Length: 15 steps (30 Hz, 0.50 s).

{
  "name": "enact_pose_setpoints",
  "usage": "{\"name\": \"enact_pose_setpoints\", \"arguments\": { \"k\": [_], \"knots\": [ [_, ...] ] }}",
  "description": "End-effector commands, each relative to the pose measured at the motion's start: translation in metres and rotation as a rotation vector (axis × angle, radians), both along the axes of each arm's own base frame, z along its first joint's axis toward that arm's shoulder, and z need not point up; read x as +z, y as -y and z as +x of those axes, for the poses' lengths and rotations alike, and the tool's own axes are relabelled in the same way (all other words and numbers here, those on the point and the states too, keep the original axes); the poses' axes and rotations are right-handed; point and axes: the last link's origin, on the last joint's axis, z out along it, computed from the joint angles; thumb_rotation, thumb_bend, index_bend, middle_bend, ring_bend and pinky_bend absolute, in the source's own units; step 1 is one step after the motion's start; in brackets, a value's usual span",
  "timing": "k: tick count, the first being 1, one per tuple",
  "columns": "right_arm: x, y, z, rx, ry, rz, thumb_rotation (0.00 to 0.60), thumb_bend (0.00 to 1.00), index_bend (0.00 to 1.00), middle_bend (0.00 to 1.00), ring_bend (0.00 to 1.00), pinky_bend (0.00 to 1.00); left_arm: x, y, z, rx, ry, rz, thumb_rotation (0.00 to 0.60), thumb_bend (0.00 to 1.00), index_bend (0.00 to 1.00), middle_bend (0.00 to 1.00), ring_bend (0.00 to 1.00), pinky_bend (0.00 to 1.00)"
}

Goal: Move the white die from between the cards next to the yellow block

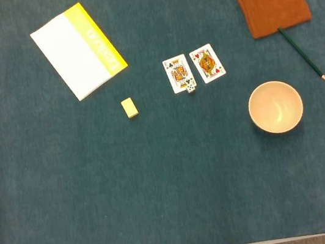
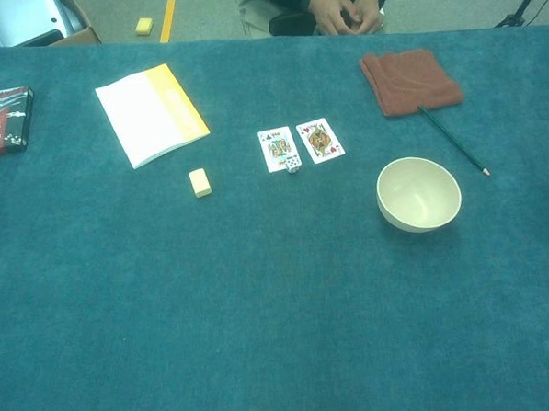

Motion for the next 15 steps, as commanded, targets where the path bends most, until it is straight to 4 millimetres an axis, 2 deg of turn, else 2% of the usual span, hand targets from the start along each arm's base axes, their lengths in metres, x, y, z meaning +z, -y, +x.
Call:
{"name": "enact_pose_setpoints", "arguments": {
  "k": [1,8,11,15],
  "knots": [
    [0.0,-0.001,0.001,0.001,-0.002,0.002,0.6,0.31,0.21,0.27,0.1,0.1,0.0,0.001,-0.001,0.001,0.002,0.001,0.6,0.41,0.18,0.27,0.17,0.17],
    [-0.001,0.002,0.008,0.028,0.011,0.007,0.6,0.31,0.21,0.27,0.1,0.1,0.003,0.002,-0.001,0.004,0.005,0.005,0.6,0.41,0.18,0.27,0.17,0.17],
    [-0.002,0.009,0.014,0.049,0.013,0.01,0.6,0.31,0.21,0.27,0.1,0.1,0.005,0.002,-0.001,0.003,0.005,0.009,0.6,0.41,0.18,0.27,0.17,0.17],
    [-0.014,0.022,0.029,0.08,0.01,0.06,0.6,0.31,0.22,0.27,0.1,0.1,0.005,0.003,-0.001,0.001,0.004,0.003,0.6,0.41,0.18,0.27,0.17,0.17]
  ]
}}
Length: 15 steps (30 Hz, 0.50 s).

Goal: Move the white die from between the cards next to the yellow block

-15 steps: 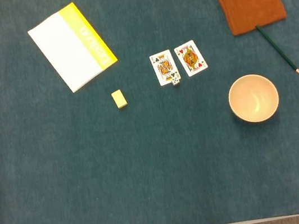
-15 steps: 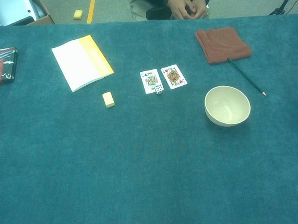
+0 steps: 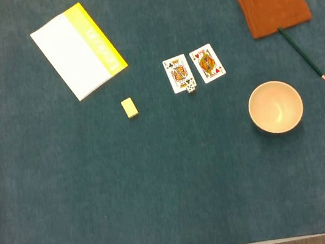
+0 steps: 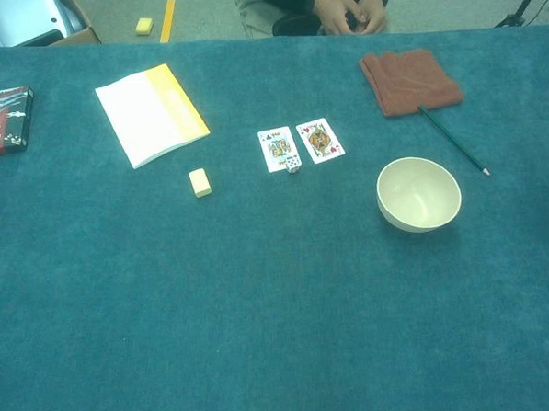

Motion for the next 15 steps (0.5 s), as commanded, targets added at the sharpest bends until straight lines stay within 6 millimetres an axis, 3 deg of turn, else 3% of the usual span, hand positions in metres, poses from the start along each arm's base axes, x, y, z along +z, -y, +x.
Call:
{"name": "enact_pose_setpoints", "arguments": {
  "k": [1,11,15],
  "knots": [
    [-0.012,0.011,0.015,0.031,-0.008,0.046,0.6,0.31,0.23,0.27,0.1,0.1,0.0,0.0,0.0,-0.004,-0.001,-0.004,0.6,0.41,0.18,0.27,0.17,0.17],
    [-0.058,0.053,0.064,0.112,-0.005,0.168,0.6,0.32,0.31,0.27,0.1,0.1,0.002,-0.001,0.002,-0.015,-0.001,-0.006,0.6,0.41,0.18,0.27,0.17,0.17],
    [-0.081,0.071,0.08,0.113,-0.006,0.215,0.6,0.27,0.33,0.27,0.1,0.1,0.003,0.0,0.003,-0.018,0.002,-0.007,0.6,0.41,0.18,0.27,0.17,0.17]
  ]
}}
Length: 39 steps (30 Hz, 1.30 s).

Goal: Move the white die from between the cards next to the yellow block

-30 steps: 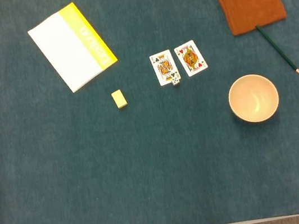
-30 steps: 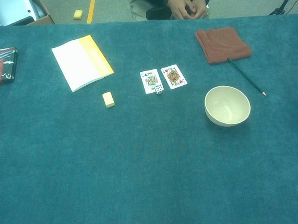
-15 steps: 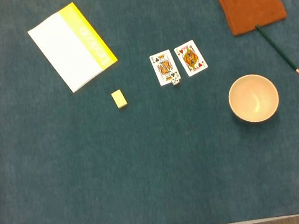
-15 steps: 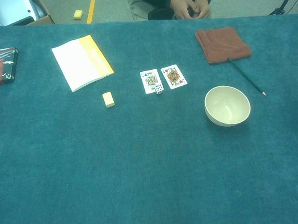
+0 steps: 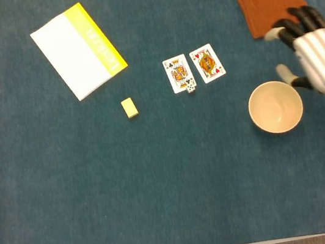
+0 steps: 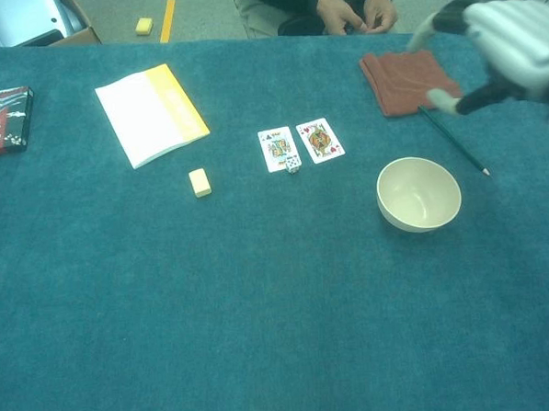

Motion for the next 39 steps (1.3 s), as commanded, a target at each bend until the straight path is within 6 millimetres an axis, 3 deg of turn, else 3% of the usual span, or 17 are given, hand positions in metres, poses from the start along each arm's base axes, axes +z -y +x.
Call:
{"name": "enact_pose_setpoints", "arguments": {
  "k": [1,12,23,39],
  "knots": [
    [-0.022,0.019,0.018,0.007,-0.002,0.044,0.6,0.26,0.34,0.27,0.1,0.1,0.0,0.001,0.0,0.001,0.001,0.001,0.6,0.41,0.18,0.27,0.17,0.17],
    [-0.081,0.051,0.051,-0.009,0.014,0.142,0.6,0.2,0.45,0.28,0.1,0.1,0.0,0.003,-0.003,0.009,0.005,0.002,0.6,0.41,0.18,0.27,0.17,0.17],
    [-0.135,0.06,0.066,-0.026,-0.059,0.228,0.6,0.19,0.46,0.28,0.1,0.1,0.002,0.005,-0.009,0.023,0.012,0.008,0.6,0.41,0.18,0.27,0.17,0.17],
    [-0.164,0.064,0.065,-0.052,-0.152,0.248,0.6,0.19,0.47,0.28,0.1,0.1,0.003,0.007,-0.017,0.028,0.022,0.009,0.6,0.41,0.18,0.27,0.17,0.17]
  ]
}}
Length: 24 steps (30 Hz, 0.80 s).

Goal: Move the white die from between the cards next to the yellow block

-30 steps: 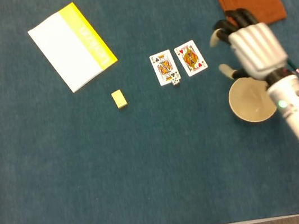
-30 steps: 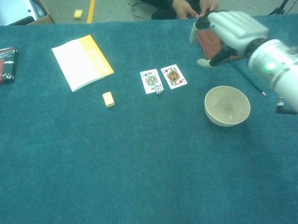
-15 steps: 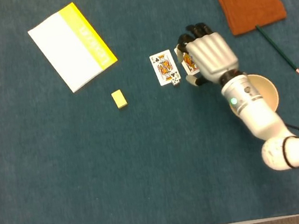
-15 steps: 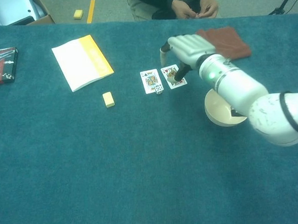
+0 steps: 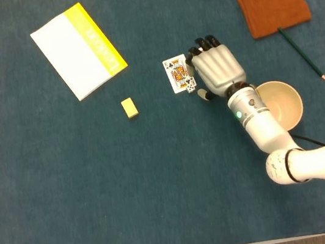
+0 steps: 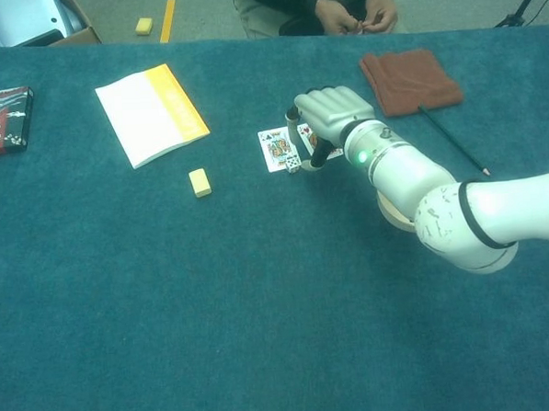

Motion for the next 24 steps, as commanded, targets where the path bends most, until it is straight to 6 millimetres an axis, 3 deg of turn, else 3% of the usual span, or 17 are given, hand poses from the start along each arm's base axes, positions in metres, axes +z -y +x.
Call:
{"name": "enact_pose_setpoints", "arguments": {
  "k": [1,24],
  "knots": [
    [-0.005,0.0,-0.001,-0.004,-0.011,0.008,0.6,0.19,0.47,0.28,0.1,0.1,0.0,0.0,-0.001,0.001,0.001,0.0,0.6,0.41,0.18,0.27,0.17,0.17],
    [-0.029,0.005,0.0,-0.025,-0.03,0.021,0.6,0.25,0.52,0.29,0.1,0.1,0.003,-0.001,-0.01,0.019,0.004,0.008,0.6,0.41,0.18,0.27,0.17,0.17]
  ]
}}
